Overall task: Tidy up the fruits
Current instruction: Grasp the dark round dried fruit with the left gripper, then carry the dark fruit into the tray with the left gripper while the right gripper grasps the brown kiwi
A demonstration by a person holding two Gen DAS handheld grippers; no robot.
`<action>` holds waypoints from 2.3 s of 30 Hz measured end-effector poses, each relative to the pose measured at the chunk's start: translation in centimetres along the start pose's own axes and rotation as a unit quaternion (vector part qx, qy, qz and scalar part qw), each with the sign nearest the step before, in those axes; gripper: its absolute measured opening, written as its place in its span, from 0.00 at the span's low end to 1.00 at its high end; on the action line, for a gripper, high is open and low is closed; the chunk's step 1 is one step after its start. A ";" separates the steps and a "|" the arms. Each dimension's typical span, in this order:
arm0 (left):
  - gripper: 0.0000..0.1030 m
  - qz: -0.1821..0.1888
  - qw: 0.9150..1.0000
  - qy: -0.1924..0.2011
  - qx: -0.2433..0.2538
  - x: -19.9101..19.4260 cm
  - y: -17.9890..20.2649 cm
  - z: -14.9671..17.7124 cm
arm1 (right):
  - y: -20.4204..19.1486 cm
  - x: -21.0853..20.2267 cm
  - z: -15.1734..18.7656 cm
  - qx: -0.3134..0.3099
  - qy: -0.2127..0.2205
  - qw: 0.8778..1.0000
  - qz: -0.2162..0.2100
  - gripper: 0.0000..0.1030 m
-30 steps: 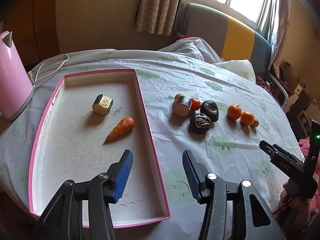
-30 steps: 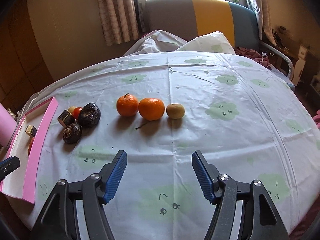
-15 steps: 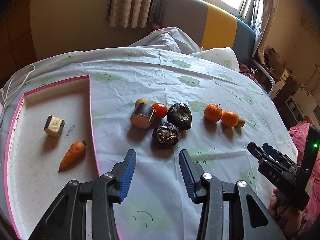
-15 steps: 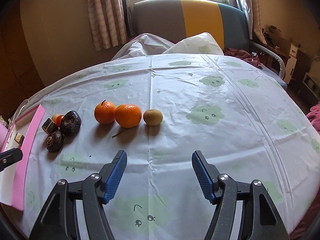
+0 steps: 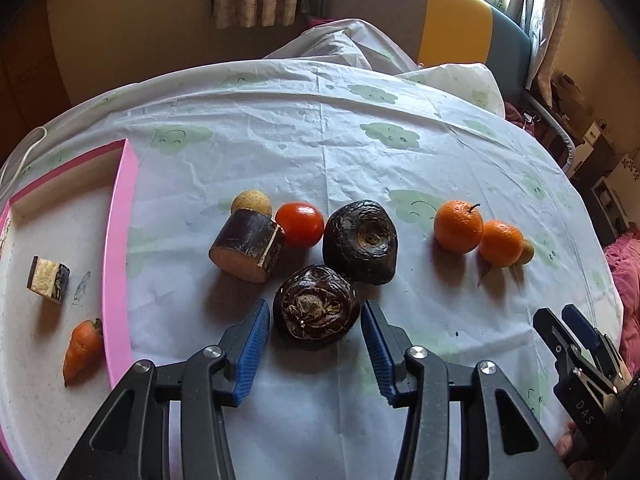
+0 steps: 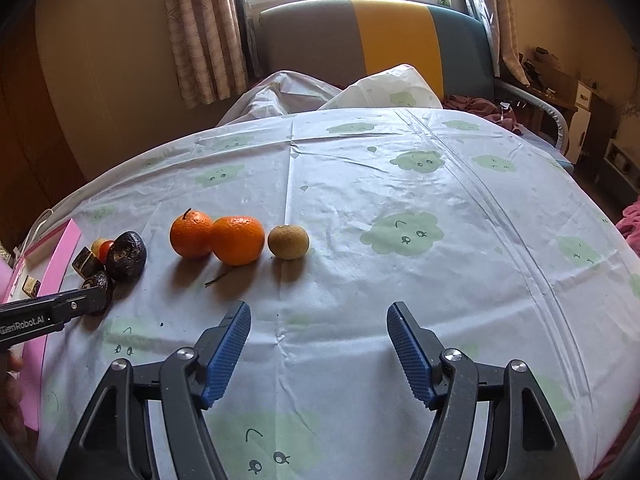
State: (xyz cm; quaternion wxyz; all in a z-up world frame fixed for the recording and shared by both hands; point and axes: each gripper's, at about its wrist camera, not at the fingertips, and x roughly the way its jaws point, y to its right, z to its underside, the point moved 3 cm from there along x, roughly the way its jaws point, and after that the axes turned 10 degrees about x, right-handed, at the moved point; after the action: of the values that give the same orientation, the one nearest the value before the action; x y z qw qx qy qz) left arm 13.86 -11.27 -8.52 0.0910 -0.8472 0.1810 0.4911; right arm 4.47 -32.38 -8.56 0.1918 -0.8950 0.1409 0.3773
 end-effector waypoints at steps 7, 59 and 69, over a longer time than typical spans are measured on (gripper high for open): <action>0.43 0.003 0.999 0.030 0.016 -0.1 0.4 0.3 | 0.3 0.5 0.3 0.007 -0.003 1.000 -0.005 0.69; 0.43 0.005 0.994 0.087 0.059 -3.0 2.6 5.4 | -3.7 2.2 -0.1 -0.071 -0.039 0.996 -0.039 0.25; 0.43 -0.013 0.991 0.134 -0.019 -10.0 -3.5 5.0 | -4.1 2.2 0.3 -0.085 -0.029 0.996 -0.022 0.25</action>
State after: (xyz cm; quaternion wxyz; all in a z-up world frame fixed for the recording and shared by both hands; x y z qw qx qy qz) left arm 6.73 -4.27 -2.49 0.0568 -0.9092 0.1711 0.3754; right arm 7.44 -28.85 -9.40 0.1269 -0.8997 0.0831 0.4093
